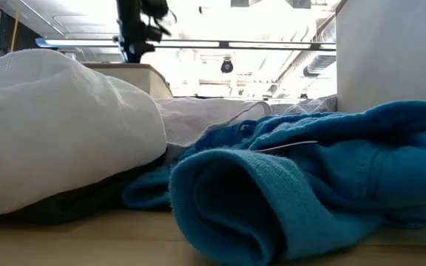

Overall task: Sort clothes
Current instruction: Put the light blue shorts into the top laundry organizer, then put the white polo into the top laundry organizer

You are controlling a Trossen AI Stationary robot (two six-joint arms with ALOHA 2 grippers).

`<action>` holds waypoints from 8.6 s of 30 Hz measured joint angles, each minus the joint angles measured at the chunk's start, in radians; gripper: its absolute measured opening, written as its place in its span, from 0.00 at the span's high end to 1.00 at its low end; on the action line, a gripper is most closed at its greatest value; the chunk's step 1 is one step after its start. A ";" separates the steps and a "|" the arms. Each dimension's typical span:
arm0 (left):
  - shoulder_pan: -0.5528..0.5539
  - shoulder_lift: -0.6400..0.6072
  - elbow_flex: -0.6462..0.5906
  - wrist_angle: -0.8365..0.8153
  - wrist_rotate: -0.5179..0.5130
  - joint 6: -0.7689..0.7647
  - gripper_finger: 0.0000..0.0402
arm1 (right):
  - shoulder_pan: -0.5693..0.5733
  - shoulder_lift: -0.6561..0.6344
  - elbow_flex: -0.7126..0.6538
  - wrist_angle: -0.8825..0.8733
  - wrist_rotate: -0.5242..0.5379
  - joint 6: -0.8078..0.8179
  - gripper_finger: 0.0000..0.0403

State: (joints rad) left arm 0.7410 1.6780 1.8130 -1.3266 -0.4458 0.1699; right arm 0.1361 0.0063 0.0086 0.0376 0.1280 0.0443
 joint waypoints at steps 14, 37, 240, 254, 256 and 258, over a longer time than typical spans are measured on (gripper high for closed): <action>-0.012 -0.059 -0.522 0.165 0.081 -0.047 1.00 | 0.000 0.000 0.000 0.000 0.000 0.000 1.00; 0.032 -0.120 -0.726 0.385 0.260 -0.039 0.75 | 0.000 0.000 0.000 0.000 0.000 0.000 1.00; -1.136 0.184 -0.700 0.963 0.384 0.121 0.27 | 0.000 0.001 0.000 0.000 0.000 0.000 1.00; -1.128 0.198 -0.700 0.814 0.261 0.073 0.95 | 0.000 0.001 0.000 0.000 0.000 0.000 1.00; -1.133 0.171 -0.694 0.772 0.256 0.064 0.95 | 0.000 0.001 0.000 0.000 0.000 0.000 1.00; -1.136 0.132 -0.666 0.707 0.226 0.063 0.95 | 0.000 0.001 0.000 0.000 0.000 0.000 1.00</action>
State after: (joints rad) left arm -0.3950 1.8096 1.1465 -0.6197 -0.2197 0.2328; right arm 0.1360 0.0071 0.0084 0.0376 0.1280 0.0443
